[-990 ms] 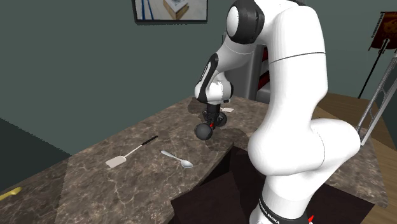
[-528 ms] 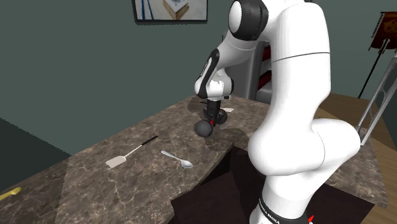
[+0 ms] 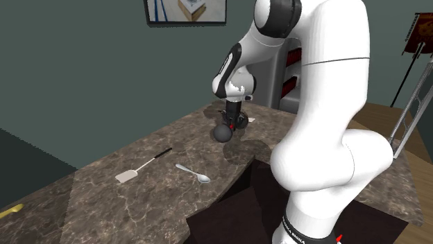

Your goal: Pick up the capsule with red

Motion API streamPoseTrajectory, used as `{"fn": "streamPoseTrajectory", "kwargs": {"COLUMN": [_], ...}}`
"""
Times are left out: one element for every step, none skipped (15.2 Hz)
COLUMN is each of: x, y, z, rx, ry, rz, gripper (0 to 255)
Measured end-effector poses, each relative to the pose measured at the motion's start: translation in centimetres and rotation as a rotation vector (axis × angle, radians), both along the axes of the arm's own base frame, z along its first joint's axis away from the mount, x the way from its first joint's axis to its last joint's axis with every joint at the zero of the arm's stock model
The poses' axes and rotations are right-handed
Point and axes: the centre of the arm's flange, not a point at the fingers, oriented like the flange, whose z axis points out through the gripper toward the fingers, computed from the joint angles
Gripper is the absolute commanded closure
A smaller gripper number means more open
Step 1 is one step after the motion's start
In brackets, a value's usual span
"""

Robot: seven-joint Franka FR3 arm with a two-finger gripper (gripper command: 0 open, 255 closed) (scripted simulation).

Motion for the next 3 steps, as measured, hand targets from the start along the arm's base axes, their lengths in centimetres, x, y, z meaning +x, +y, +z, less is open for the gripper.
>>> {"fn": "streamPoseTrajectory", "kwargs": {"x": [-0.06, -0.04, -0.04], "y": [0.08, 0.01, -0.03], "z": [0.61, 0.99, 1.27], "rx": [0.000, 0.000, 0.000], "ry": [0.000, 0.000, 0.000], "rz": [0.000, 0.000, 0.000], "gripper": [255, 255, 255]}}
